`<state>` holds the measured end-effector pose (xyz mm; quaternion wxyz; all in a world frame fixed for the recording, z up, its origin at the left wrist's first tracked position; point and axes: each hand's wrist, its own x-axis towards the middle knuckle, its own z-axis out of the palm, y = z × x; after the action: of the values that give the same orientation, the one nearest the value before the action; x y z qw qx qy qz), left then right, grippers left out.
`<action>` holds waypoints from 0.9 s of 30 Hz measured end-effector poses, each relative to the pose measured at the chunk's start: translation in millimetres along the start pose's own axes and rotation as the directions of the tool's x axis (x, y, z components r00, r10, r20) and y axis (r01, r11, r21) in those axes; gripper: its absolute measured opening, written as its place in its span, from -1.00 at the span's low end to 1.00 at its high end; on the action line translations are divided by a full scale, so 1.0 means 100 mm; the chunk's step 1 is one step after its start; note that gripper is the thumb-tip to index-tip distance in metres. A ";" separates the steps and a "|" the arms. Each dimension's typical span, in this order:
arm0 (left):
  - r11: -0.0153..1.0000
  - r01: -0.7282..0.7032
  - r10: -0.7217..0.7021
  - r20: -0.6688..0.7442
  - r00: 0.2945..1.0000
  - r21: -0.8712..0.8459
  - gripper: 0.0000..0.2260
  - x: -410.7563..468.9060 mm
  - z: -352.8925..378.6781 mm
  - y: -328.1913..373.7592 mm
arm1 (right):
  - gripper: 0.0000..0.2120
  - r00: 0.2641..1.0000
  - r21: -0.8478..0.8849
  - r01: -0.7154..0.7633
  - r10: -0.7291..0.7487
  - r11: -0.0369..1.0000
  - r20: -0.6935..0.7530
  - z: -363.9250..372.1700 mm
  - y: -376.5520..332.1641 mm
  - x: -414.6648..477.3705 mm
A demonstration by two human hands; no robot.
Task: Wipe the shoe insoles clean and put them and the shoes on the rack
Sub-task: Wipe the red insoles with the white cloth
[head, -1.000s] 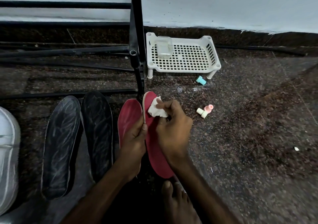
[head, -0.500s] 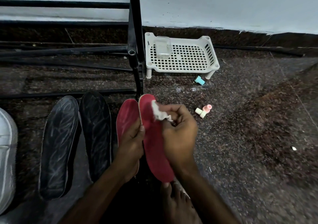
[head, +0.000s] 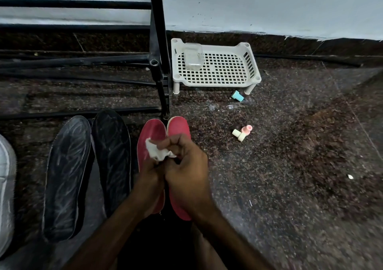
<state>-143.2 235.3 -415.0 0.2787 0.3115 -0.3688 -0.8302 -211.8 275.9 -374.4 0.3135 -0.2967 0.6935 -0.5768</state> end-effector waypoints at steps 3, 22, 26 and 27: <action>0.998 0.038 -0.039 -0.009 0.999 -0.046 -0.80 0.08 -0.04 -0.07 | -0.80 0.992 0.299 -0.110 0.123 0.948 -0.022 -0.10 0.03 -0.07; 0.878 -0.017 -0.127 -0.267 0.955 -0.478 -0.79 0.40 0.05 0.07 | -0.75 0.764 0.571 -0.537 0.644 0.621 0.018 -0.93 0.60 -0.46; 0.935 0.031 -0.138 -0.283 0.949 -0.353 -0.70 0.21 0.13 -0.03 | -0.89 0.786 0.682 -0.458 0.618 0.571 0.010 -0.85 0.58 -0.31; 0.950 0.040 -0.131 -0.279 0.951 -0.309 -0.68 0.13 0.14 -0.06 | -0.90 0.785 0.704 -0.425 0.618 0.569 -0.025 -0.88 0.60 -0.25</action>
<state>-163.1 235.7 -416.8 0.3379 0.4023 -0.1786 -0.8319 -267.5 358.4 -419.3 0.4580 0.1370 0.5325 -0.6985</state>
